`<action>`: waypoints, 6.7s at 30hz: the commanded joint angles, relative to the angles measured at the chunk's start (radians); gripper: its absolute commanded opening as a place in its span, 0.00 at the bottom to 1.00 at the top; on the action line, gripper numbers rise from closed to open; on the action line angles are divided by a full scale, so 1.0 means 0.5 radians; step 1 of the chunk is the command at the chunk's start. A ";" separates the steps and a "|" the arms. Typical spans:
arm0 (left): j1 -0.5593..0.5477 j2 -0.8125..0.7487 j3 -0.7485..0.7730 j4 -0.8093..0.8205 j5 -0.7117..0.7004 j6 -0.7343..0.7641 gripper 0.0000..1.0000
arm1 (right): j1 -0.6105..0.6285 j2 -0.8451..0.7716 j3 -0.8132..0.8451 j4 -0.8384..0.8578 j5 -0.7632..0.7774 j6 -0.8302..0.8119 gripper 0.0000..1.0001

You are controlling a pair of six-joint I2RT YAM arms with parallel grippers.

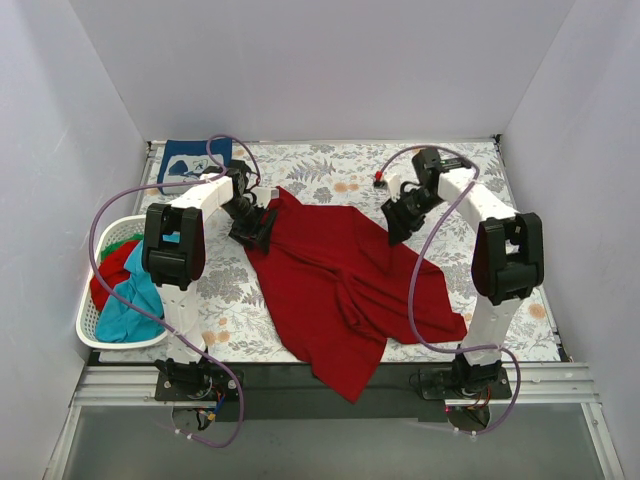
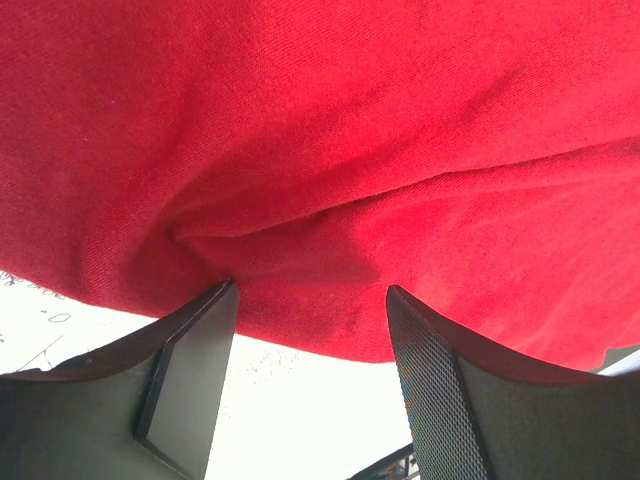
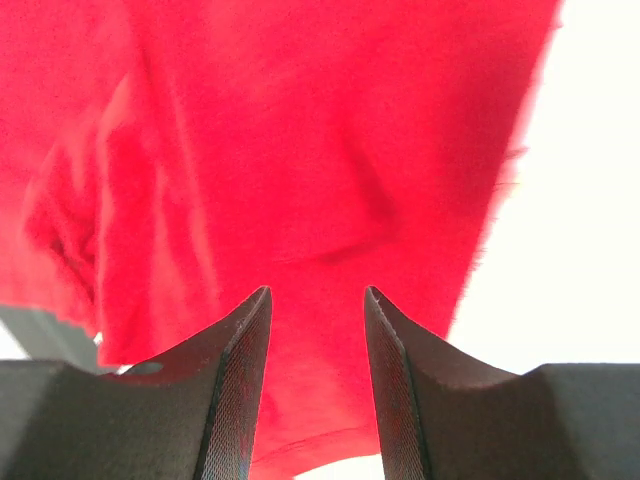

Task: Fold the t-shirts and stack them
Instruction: Flatten the tshirt out

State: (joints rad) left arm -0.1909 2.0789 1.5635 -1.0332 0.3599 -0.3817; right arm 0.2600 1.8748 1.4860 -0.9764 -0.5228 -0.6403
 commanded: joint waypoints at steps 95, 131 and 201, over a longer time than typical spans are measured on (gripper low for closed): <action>0.526 0.435 0.855 -0.035 0.216 0.162 0.53 | -0.293 0.386 0.510 -0.462 -0.093 -0.054 0.01; 0.474 0.521 0.932 -0.189 0.360 0.291 0.26 | -0.339 0.460 0.676 -0.548 -0.062 -0.032 0.01; 0.554 -2.262 -0.275 1.815 0.099 0.524 0.00 | -0.814 -1.973 -0.216 1.996 0.678 -0.269 0.01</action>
State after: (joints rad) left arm 0.0765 0.9451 1.5799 0.0124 0.2615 -0.2039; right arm -0.1375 0.8661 1.4872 0.0715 -0.1799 -0.7406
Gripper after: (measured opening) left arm 0.033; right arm 0.022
